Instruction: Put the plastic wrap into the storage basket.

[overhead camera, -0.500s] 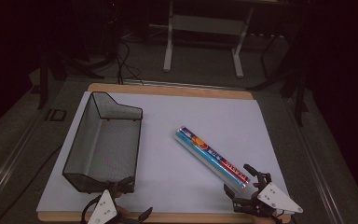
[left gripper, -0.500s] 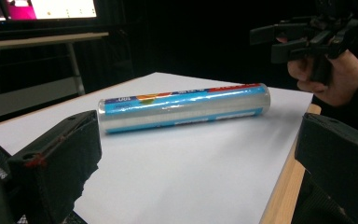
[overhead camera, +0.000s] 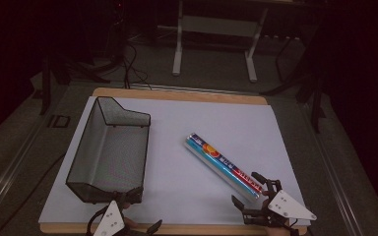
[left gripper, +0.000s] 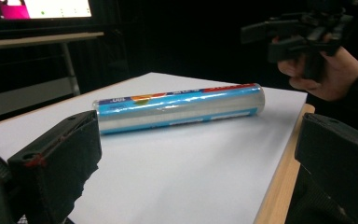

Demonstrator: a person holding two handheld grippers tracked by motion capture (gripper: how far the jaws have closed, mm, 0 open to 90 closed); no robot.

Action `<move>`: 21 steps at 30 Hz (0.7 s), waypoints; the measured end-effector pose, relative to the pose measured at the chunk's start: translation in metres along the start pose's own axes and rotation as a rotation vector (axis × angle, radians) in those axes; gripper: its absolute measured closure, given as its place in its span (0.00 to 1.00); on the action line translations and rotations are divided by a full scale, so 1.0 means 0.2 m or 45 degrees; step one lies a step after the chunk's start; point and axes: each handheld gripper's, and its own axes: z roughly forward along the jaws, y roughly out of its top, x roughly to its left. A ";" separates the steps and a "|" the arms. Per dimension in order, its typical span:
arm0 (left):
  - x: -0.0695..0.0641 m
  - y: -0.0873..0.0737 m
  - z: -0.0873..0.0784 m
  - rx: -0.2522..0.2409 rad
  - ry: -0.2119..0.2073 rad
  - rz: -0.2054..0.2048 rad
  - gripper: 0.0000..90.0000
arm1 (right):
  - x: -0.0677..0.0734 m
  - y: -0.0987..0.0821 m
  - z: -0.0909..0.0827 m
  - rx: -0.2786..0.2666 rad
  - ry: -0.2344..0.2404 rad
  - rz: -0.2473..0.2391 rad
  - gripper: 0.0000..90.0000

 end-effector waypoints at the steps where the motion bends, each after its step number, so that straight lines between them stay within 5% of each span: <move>1: 0.00 0.00 0.00 0.000 0.000 0.000 0.01 | 0.00 0.00 0.01 0.003 -0.034 -0.007 0.10; 3: -0.01 0.00 0.00 0.004 -0.011 0.002 0.01 | -0.01 0.02 0.03 0.041 -0.033 -0.028 0.10; 6: -0.01 0.00 0.01 0.003 -0.019 -0.002 0.01 | -0.06 0.04 0.08 0.140 0.052 0.040 0.15; 8: -0.01 0.00 0.01 0.001 -0.019 -0.002 0.01 | -0.07 0.05 0.09 0.116 0.049 0.058 0.16; 13: -0.02 0.00 0.01 0.009 -0.030 -0.001 0.01 | -0.07 0.08 0.14 0.199 0.015 0.011 0.16; 14: -0.02 0.00 0.02 0.008 -0.035 -0.002 0.01 | -0.09 0.10 0.16 0.205 0.067 0.053 0.16; 16: -0.02 0.00 0.02 0.011 -0.036 -0.002 0.01 | -0.09 0.10 0.17 0.217 0.058 0.060 0.16; 21: -0.02 0.00 0.02 0.002 -0.041 -0.004 0.01 | -0.14 0.15 0.28 0.341 0.023 0.026 0.21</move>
